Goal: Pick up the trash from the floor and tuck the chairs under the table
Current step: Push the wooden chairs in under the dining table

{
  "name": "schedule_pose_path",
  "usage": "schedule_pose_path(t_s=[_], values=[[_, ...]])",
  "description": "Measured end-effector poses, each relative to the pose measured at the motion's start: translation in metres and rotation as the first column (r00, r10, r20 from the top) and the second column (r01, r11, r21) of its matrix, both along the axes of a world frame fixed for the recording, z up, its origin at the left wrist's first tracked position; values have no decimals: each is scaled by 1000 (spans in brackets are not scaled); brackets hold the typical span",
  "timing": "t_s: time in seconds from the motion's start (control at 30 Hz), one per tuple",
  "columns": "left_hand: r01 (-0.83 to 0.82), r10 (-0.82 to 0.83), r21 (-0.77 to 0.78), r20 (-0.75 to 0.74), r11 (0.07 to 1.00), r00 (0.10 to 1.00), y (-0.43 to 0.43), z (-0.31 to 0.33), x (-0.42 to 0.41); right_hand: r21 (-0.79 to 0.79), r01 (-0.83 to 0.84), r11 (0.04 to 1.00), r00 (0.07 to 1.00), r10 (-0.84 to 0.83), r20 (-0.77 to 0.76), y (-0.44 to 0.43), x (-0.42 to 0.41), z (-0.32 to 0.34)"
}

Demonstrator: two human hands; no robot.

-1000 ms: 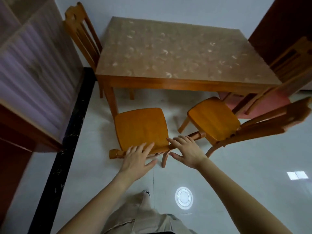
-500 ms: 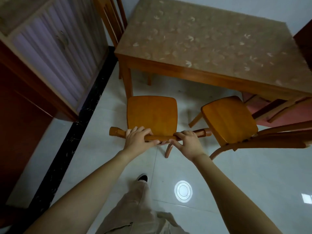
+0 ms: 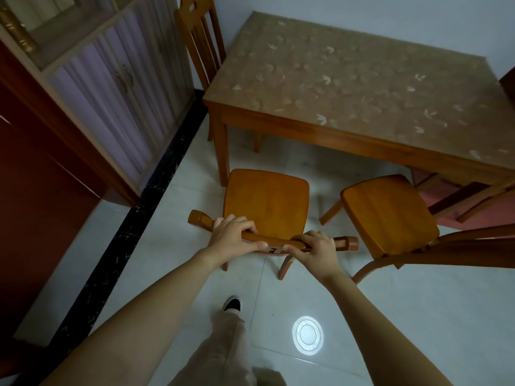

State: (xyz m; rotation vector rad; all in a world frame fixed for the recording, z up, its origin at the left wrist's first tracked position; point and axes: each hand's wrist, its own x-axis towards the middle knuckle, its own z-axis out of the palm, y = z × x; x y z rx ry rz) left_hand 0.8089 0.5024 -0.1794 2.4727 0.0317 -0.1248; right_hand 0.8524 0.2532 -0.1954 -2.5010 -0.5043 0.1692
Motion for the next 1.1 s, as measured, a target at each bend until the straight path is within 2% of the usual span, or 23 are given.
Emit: schedule_pose_path(t_s=[0.3, 0.6, 1.1], values=[[27, -27, -8, -30, 1000, 999, 27, 4, 37, 105, 47, 993, 998, -52, 43, 24, 23, -5], [38, -38, 7, -10, 999, 999, 51, -4, 103, 125, 113, 986, 993, -116, 16, 49, 79, -2], [169, -169, 15, -5, 986, 986, 103, -4, 216, 105, 204, 973, 979, -205, -3, 101, 168, -1]])
